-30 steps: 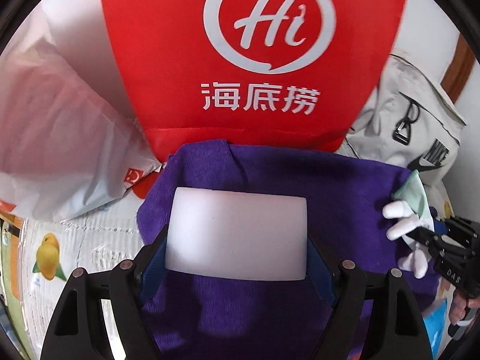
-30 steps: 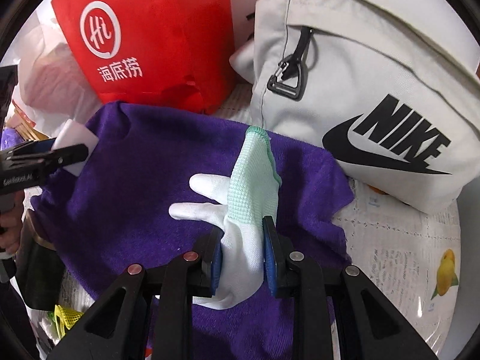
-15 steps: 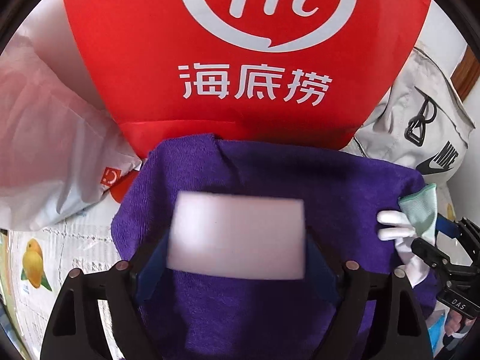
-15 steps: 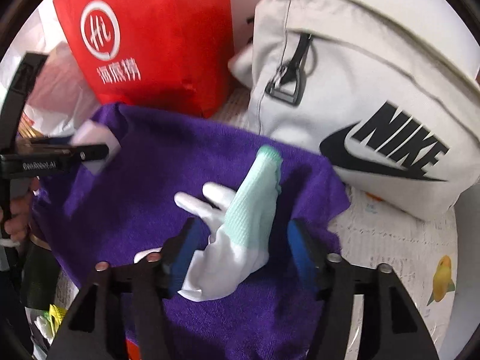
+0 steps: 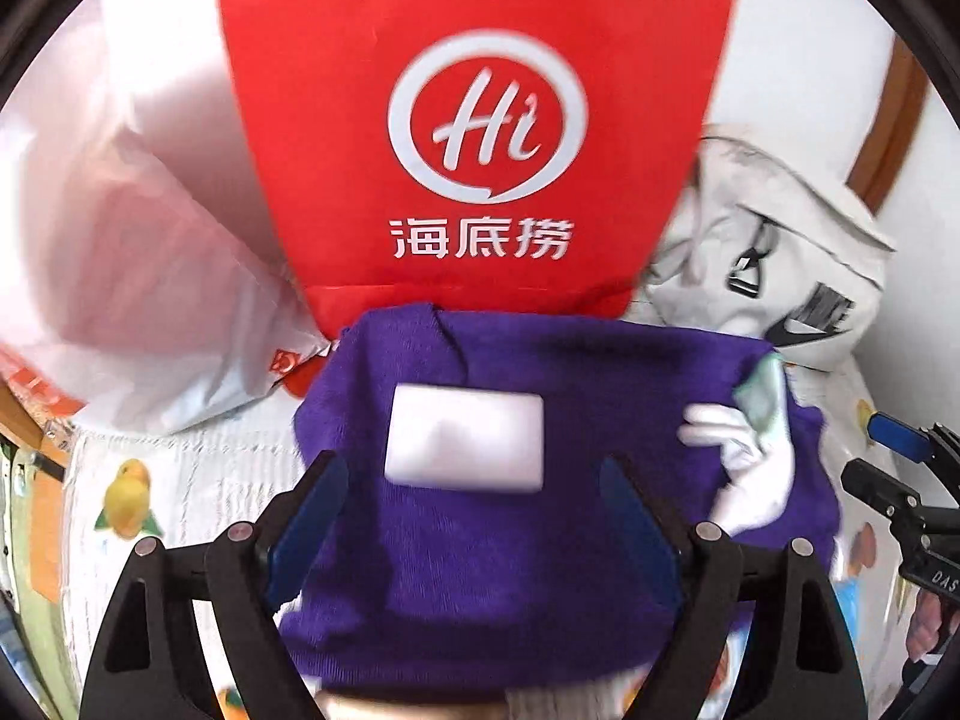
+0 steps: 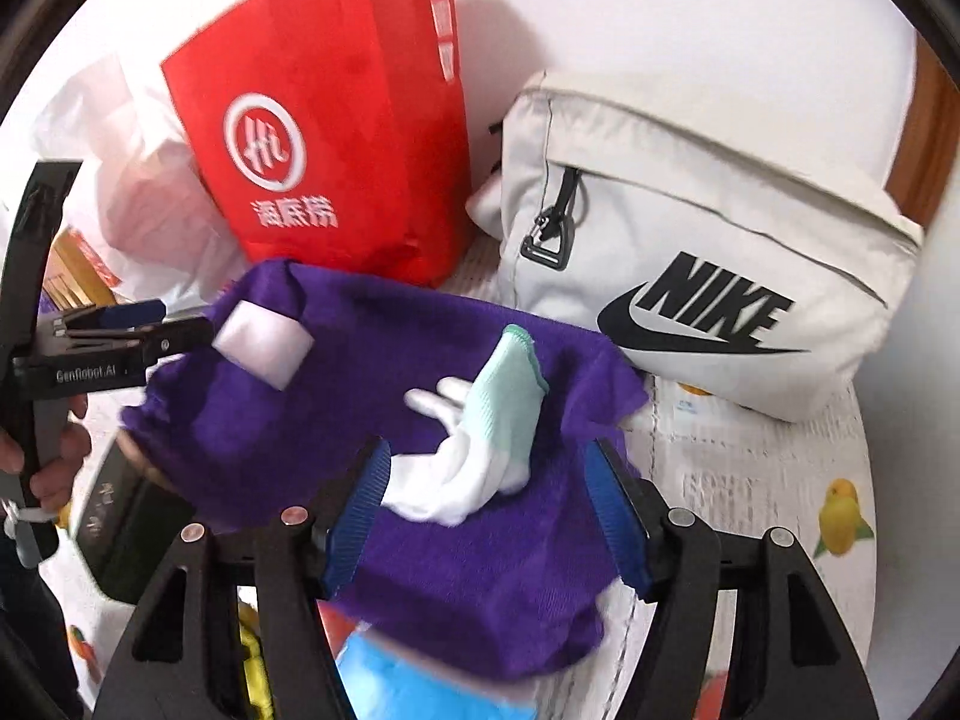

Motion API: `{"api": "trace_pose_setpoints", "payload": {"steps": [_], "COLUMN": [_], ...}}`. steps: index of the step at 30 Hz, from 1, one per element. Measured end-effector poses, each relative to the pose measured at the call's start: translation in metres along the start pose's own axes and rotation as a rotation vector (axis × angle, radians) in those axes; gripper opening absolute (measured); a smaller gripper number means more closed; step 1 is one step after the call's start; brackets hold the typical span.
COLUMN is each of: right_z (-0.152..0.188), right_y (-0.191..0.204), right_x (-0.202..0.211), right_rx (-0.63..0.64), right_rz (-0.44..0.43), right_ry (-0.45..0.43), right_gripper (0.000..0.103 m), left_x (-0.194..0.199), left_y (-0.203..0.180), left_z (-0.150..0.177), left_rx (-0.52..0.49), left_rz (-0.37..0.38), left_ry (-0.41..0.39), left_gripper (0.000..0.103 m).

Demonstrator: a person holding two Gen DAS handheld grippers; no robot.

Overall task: Organize soft objects
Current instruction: 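Open the right gripper to leave the glove on the purple towel, then grasp the black watch strap with the right gripper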

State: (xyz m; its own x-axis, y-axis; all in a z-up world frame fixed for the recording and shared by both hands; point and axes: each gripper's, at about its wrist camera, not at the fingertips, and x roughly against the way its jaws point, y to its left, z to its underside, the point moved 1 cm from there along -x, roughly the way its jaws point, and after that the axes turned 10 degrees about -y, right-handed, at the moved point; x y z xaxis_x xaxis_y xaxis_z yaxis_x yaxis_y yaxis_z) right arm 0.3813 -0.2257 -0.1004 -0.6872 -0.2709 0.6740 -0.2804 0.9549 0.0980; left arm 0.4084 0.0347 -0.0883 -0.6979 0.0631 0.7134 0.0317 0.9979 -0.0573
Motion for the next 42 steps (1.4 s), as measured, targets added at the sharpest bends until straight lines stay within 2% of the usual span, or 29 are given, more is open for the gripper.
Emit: {"api": "trace_pose_setpoints", "payload": {"steps": [4, 7, 11, 18, 20, 24, 26, 31, 33, 40, 42], "right_z": [0.013, 0.030, 0.056, 0.109, 0.123, 0.144, 0.150, 0.166, 0.171, 0.179, 0.180], "right_y": [0.015, 0.029, 0.045, 0.087, 0.100, 0.124, 0.131, 0.148, 0.153, 0.159, 0.160], "right_x": [0.028, 0.051, 0.074, 0.093, 0.094, 0.091, 0.090, 0.081, 0.078, 0.059, 0.053], "right_rx": [0.007, 0.015, 0.005, 0.068, 0.105, 0.187, 0.221, 0.328, 0.365, 0.385, 0.374], "right_rz": [-0.017, -0.036, -0.092, -0.189, -0.199, -0.214, -0.215, -0.166, -0.161, -0.124, -0.137], "right_ry": [-0.025, -0.034, -0.033, -0.028, -0.023, 0.012, 0.015, 0.035, 0.050, 0.096, 0.109], "right_gripper": [0.068, 0.068, 0.068, 0.068, 0.066, 0.054, 0.053, 0.050, 0.043, 0.040, 0.032], "left_x": [0.032, 0.047, 0.073, 0.120, 0.129, 0.139, 0.146, 0.156, 0.155, 0.153, 0.151], "left_y": [-0.001, -0.009, -0.001, 0.021, 0.029, 0.039, 0.043, 0.051, 0.052, 0.054, 0.055], "left_z": [0.022, 0.043, 0.071, 0.122, 0.138, 0.164, 0.173, 0.190, 0.197, 0.214, 0.218], "left_rx": [0.028, 0.008, 0.041, 0.082, 0.098, 0.116, 0.125, 0.155, 0.161, 0.156, 0.159], "left_rz": [0.030, -0.009, 0.015, -0.016, -0.031, -0.053, -0.060, -0.047, -0.039, -0.019, -0.013], "left_ry": [0.042, 0.045, 0.053, 0.035, 0.039, 0.062, 0.054, 0.037, 0.046, 0.053, 0.059], "left_gripper": [0.086, 0.086, 0.086, 0.086, 0.086, 0.086, 0.086, 0.086, 0.086, 0.086, 0.086]}}
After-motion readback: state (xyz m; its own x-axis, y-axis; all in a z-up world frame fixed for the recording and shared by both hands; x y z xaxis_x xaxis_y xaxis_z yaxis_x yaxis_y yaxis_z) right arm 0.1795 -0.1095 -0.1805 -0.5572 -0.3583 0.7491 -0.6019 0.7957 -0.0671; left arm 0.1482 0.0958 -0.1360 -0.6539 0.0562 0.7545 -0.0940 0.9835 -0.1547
